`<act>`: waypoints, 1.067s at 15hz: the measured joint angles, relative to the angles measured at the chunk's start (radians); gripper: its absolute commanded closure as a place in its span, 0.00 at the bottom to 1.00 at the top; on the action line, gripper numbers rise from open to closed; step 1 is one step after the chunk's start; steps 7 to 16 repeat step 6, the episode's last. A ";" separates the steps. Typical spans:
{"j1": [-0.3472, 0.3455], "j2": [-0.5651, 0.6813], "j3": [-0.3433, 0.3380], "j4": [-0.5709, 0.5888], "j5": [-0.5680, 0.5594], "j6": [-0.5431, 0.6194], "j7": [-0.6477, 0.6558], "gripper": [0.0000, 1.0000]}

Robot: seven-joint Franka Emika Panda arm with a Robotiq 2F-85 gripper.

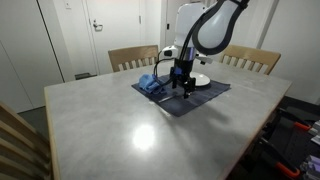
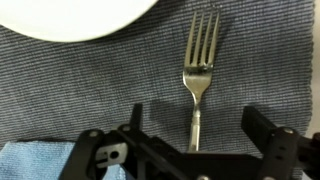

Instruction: Take the fork on the plate and put it on the table mat

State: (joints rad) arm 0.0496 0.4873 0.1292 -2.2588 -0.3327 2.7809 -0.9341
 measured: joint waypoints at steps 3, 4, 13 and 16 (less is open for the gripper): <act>-0.002 -0.026 -0.006 0.001 -0.005 -0.005 0.002 0.00; -0.004 -0.036 -0.005 0.001 -0.002 -0.013 0.002 0.00; -0.011 -0.048 0.000 0.008 0.011 -0.041 0.002 0.00; -0.011 -0.048 0.000 0.008 0.011 -0.041 0.002 0.00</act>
